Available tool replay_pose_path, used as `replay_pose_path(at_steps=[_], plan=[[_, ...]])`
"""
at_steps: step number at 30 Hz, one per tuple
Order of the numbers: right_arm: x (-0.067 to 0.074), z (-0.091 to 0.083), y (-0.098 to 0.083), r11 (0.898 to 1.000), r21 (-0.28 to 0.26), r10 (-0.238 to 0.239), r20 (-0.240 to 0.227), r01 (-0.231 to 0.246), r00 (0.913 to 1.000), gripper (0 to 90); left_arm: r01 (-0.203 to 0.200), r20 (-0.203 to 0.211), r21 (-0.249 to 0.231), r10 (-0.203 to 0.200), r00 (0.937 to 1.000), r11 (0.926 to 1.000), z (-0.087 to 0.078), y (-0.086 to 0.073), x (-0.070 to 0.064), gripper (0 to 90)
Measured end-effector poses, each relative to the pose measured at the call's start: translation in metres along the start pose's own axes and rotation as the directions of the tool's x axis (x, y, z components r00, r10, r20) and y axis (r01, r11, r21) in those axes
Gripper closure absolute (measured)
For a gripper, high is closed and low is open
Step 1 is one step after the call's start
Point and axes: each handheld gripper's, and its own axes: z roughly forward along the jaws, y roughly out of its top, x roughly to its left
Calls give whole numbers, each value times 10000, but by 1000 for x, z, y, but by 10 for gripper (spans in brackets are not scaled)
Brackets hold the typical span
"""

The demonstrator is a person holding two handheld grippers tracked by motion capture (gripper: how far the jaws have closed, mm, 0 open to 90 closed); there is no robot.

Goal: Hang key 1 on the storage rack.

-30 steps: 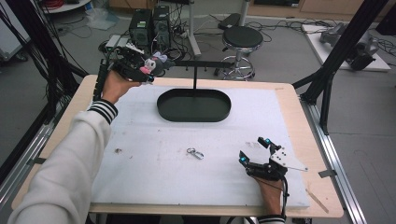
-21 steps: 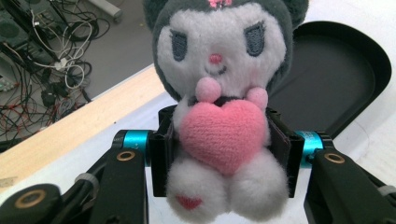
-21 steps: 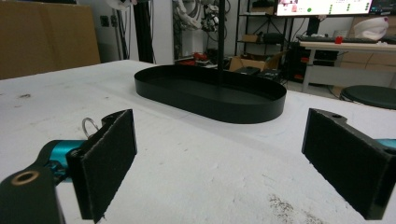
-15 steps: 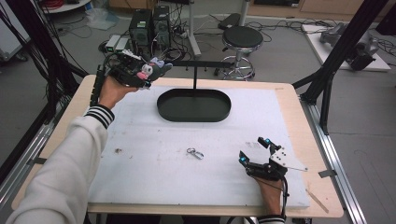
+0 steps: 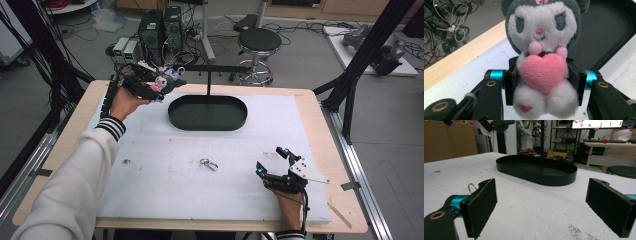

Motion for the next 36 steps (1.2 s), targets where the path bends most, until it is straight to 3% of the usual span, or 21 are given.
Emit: replay_pose_path(at_steps=[8,15,18,20,22,23,24,26,29,31,33,34,35,36], plan=[[0,0,0,10000,-2,11,15,-11,10000,95,-24,135,239,21,9999,9997,17,-2,-4,527],[0,0,0,10000,7,32,-7,-32,10000,95,88,207,95,-90,9997,9999,25,-3,-3,521],[0,0,0,10000,4,9,-15,-9,10000,95,61,433,-18,-60,9990,10000,27,-5,-2,513],[0,0,0,10000,10,-8,-15,8,10000,95,92,630,-9,-91,9980,10000,27,-7,-2,497],[0,0,0,10000,19,2,-8,-2,10000,95,-61,634,-90,67,9980,9999,27,-9,-2,371],[0,0,0,10000,35,18,-10,-18,10000,95,40,923,-216,-20,9957,9998,25,-10,0,301],[0,0,0,10000,38,0,-6,0,10000,95,40,923,-216,-20,9957,9998,25,-10,0,228],[0,0,0,10000,35,-9,-10,9,10000,95,320,1665,-639,-209,9858,9974,21,-11,3,184],[0,0,0,10000,36,4,-6,-4,10000,95,385,2172,-1628,-23,9761,9859,10,-15,2,165],[0,0,0,10000,36,4,-4,-4,10000,95,315,2103,-2117,141,9775,9768,3,-19,0,130],[0,0,0,10000,1,-49,12,49,10000,95,289,1996,-1907,100,9798,9812,-2,-21,-2,123],[0,0,0,10000,1,-49,12,49,10000,95,405,2204,-1735,-13,9754,9840,-6,-23,-1,123],[1,0,0,10000,0,-51,13,51,10000,95,516,2284,-1843,-82,9735,9815,-9,-25,-2,83],[1,0,0,10000,0,-51,13,51,10000,95,445,2177,-2126,29,9760,9761,-13,-29,-3,83]])
